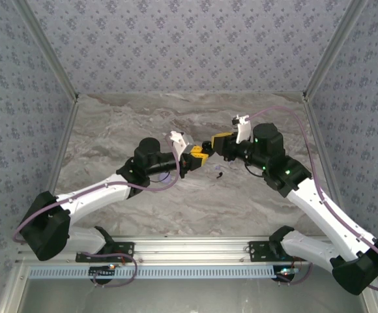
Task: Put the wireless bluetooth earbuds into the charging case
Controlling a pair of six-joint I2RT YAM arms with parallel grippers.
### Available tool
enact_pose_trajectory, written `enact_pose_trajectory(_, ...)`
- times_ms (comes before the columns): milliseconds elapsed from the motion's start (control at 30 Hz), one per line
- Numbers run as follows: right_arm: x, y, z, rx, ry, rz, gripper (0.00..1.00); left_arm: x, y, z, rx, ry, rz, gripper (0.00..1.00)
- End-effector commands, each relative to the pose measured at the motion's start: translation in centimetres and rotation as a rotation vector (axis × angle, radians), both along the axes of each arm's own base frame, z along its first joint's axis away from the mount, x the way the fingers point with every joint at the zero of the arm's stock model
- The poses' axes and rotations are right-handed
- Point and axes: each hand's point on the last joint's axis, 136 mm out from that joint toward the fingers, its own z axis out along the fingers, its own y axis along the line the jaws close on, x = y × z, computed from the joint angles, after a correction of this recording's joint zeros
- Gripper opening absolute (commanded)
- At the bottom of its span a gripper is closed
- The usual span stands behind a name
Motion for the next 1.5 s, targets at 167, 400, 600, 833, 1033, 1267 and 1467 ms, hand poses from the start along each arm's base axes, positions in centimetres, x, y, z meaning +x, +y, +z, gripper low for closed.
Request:
enact_pose_trajectory(167,0.0,0.0,-1.4,-0.012,0.035,-0.012,0.24,0.2,-0.4,3.1,-0.066,-0.049,0.005,0.00)
enact_pose_trajectory(400,-0.1,0.2,-2.2,-0.021,0.056,-0.006,0.24,0.2,-0.4,3.1,-0.069,-0.051,0.005,0.00)
enact_pose_trajectory(600,0.0,0.3,-2.6,-0.014,0.067,-0.002,0.24,0.2,-0.4,3.3,-0.076,-0.052,0.003,0.00)
enact_pose_trajectory(833,-0.2,0.4,-2.9,-0.015,0.079,-0.001,0.24,0.2,-0.4,3.3,-0.074,-0.052,0.004,0.00)
enact_pose_trajectory(1033,-0.1,0.1,-2.0,0.002,0.052,-0.016,0.24,0.3,-0.4,3.4,-0.075,-0.055,0.007,0.00)
enact_pose_trajectory(1267,0.2,0.2,-0.9,0.030,0.023,-0.023,0.24,0.2,-0.5,3.4,-0.074,-0.054,0.005,0.00)
enact_pose_trajectory(1467,0.4,0.2,0.2,0.047,-0.008,-0.031,0.24,0.3,-0.5,3.3,-0.073,-0.051,0.006,0.00)
